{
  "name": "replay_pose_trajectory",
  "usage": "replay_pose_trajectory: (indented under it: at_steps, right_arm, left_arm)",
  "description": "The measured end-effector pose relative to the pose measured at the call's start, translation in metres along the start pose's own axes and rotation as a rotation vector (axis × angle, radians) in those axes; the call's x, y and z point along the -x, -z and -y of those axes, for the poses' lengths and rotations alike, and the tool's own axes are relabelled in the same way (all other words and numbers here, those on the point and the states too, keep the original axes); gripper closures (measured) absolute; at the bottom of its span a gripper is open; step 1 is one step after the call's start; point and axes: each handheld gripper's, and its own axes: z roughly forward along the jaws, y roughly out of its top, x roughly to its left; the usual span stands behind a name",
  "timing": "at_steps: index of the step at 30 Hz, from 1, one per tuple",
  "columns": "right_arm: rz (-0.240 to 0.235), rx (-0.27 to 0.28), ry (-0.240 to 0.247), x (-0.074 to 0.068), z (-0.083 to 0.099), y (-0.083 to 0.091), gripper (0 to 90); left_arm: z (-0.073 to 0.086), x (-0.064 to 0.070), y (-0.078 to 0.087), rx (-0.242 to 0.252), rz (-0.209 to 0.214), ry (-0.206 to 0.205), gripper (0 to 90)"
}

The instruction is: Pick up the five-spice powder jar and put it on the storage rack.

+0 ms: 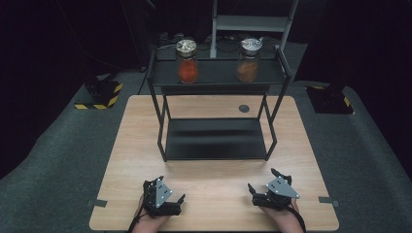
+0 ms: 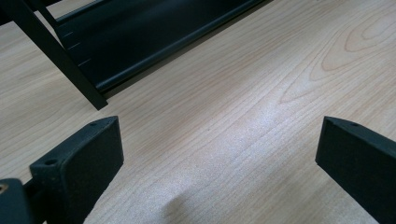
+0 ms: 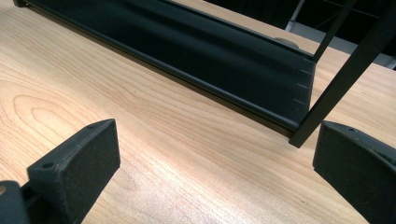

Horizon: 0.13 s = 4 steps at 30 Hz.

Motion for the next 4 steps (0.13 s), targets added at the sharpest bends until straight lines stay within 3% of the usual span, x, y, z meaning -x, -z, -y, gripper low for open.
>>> replay_pose_trajectory:
  at_steps: [4]
  right_arm:
    - [0.001,0.010,-0.003,0.0001,0.0028,0.0009,0.0]
  left_arm:
    - [0.0019,-0.0026,0.0009,0.010,0.011,0.013,1.1]
